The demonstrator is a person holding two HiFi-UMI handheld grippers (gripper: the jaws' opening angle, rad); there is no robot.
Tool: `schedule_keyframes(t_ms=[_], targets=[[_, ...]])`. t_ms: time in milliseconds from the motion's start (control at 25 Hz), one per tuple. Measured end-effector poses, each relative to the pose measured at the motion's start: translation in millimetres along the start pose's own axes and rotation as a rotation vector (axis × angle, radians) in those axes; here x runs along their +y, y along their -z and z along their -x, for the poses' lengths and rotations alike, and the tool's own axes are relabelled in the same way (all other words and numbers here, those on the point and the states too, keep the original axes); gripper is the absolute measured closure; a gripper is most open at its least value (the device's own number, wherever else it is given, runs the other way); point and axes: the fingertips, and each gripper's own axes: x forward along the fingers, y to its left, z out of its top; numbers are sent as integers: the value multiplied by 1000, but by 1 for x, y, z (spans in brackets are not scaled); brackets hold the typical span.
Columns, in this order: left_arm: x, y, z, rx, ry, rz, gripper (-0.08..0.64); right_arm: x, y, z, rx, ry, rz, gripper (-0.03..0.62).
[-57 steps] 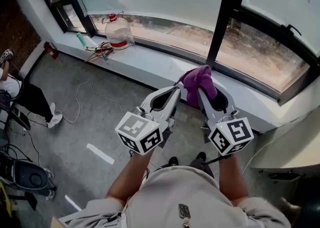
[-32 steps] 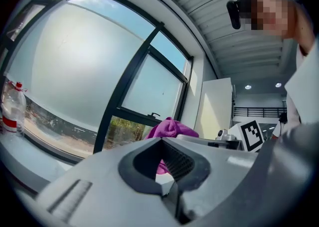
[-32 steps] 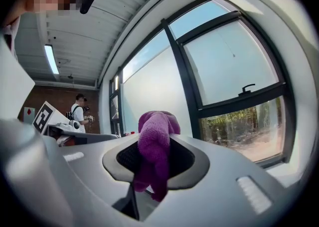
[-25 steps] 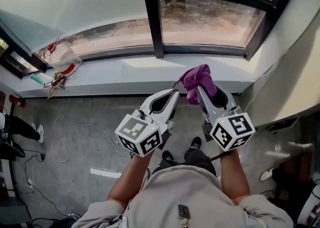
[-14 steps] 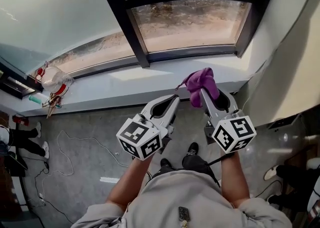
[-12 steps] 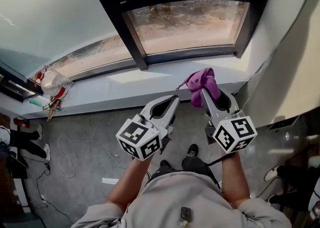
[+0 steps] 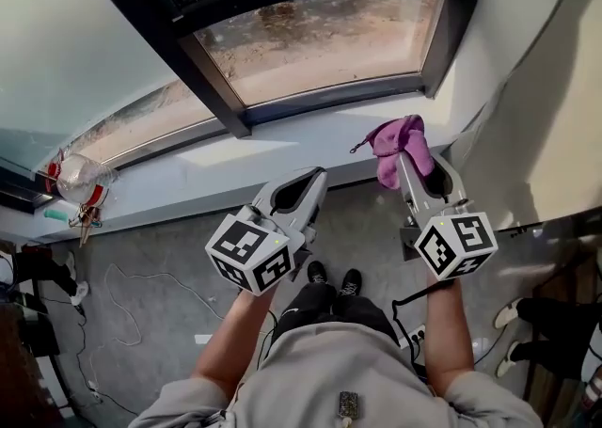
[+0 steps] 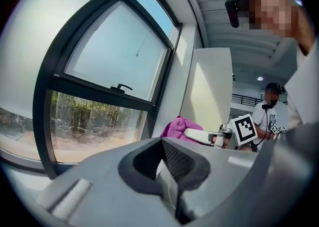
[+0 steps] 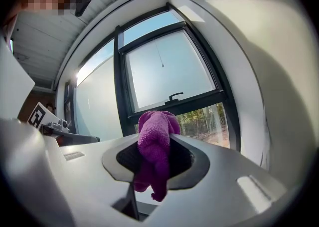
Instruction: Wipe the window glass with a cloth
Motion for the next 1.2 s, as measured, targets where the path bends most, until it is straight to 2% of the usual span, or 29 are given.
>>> schedule_keyframes(t_ms=[200, 440, 720, 960, 1200], targets=[[37, 8, -36, -3, 39, 14, 554, -28, 7, -36, 17, 52, 34, 451], [103, 9, -95, -33, 87, -2, 554, -57, 9, -104, 24, 95, 136, 453], [153, 26, -172, -24, 159, -43, 554, -123, 16, -162, -6, 200, 205, 453], [178, 42, -268, -47, 185, -132, 554, -225, 27, -208, -81, 278, 211, 451], [214, 90, -367, -85, 165, -229, 554, -352, 80, -262, -123, 367, 213, 451]])
